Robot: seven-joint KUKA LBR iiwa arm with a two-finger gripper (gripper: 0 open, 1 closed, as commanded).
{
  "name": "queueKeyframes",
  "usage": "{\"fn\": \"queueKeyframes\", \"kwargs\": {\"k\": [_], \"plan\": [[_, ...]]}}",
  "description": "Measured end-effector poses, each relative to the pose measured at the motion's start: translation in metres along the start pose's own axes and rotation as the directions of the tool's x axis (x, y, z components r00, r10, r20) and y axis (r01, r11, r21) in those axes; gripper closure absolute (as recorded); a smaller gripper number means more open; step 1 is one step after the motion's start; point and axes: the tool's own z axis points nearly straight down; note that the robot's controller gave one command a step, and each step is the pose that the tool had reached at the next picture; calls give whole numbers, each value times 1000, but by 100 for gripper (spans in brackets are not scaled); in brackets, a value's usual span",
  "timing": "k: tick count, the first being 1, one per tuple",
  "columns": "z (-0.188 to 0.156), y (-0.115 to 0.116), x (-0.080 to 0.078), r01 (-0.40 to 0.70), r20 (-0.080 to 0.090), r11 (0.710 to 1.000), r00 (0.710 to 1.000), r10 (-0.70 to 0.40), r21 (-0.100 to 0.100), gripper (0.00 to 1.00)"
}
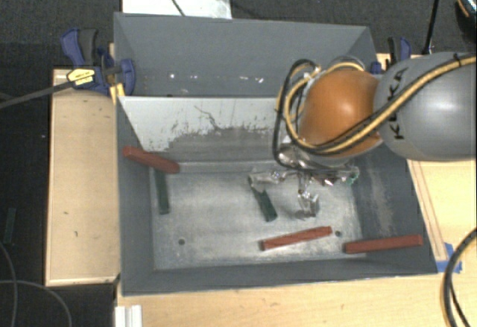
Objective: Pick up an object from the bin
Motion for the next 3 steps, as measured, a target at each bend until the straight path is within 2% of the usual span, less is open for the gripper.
{"fn": "queueKeyframes", "kwargs": {"k": [1,2,3], "plan": [[12,21,-35,202,2,979,979,-202,-1,0],[12,20,-35,195,1,981,981,-195,-2,100],[-120,49,-5,156,2,988,988,-156,4,100]]}}
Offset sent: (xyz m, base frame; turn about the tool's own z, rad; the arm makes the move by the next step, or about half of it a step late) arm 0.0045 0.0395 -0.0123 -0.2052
